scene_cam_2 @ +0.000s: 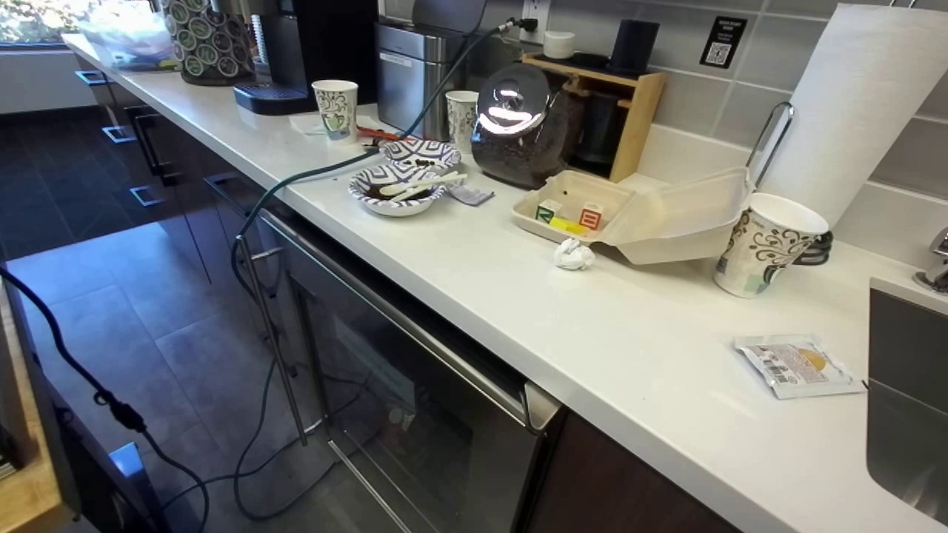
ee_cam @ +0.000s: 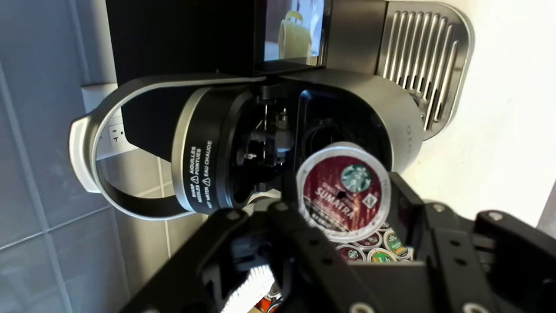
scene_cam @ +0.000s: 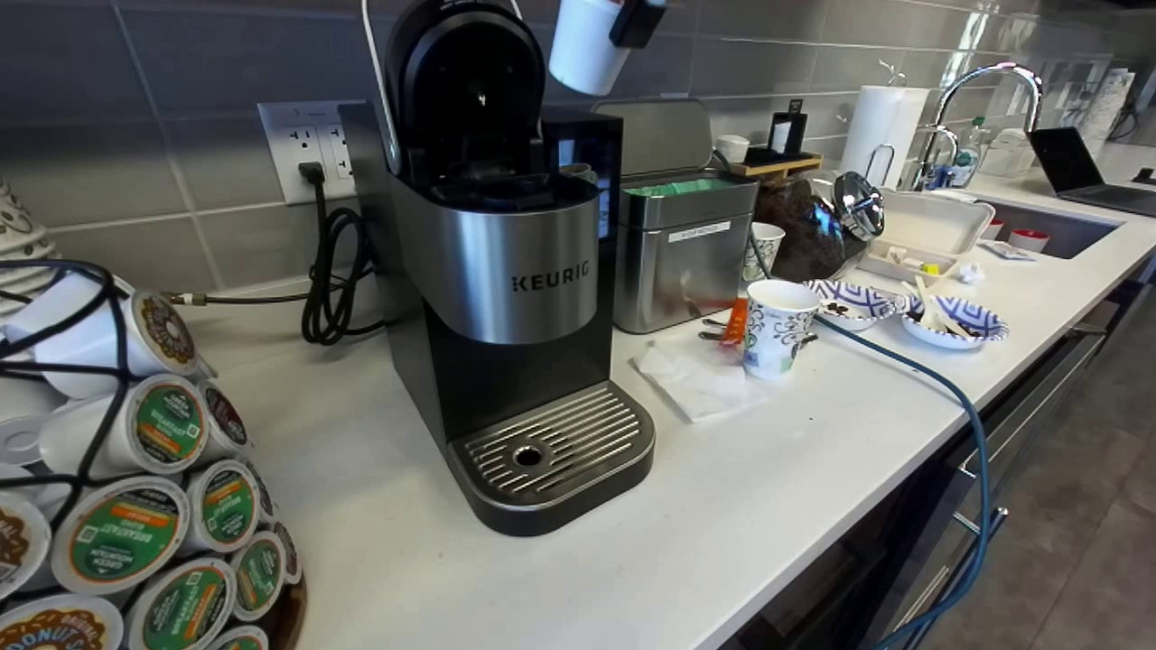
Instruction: Place the creamer cup into the coffee machine
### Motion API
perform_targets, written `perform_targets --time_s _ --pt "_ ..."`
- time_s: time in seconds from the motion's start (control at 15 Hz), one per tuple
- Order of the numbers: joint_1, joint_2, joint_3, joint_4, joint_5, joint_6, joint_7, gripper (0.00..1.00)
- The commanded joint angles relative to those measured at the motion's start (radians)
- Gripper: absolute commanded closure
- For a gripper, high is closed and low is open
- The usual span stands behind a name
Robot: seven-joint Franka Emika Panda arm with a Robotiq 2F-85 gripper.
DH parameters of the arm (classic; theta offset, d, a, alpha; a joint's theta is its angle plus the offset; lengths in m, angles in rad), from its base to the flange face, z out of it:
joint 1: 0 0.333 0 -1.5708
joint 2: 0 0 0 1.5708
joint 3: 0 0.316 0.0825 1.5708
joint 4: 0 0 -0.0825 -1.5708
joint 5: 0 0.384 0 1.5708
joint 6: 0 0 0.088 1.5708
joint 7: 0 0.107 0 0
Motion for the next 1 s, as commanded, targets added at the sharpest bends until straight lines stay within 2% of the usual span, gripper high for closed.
perform_targets --time_s 0.0,0.33,0.93 --pt "0.011 0.075 -0.007 0.083 -0.016 0.024 -0.065 0.74" --pt "0.019 0.148 -0.009 0.16 0.028 0.031 -0.137 0.74" --pt "0.039 0.228 -0.026 0.227 0.093 -0.003 -0.17 0.74"
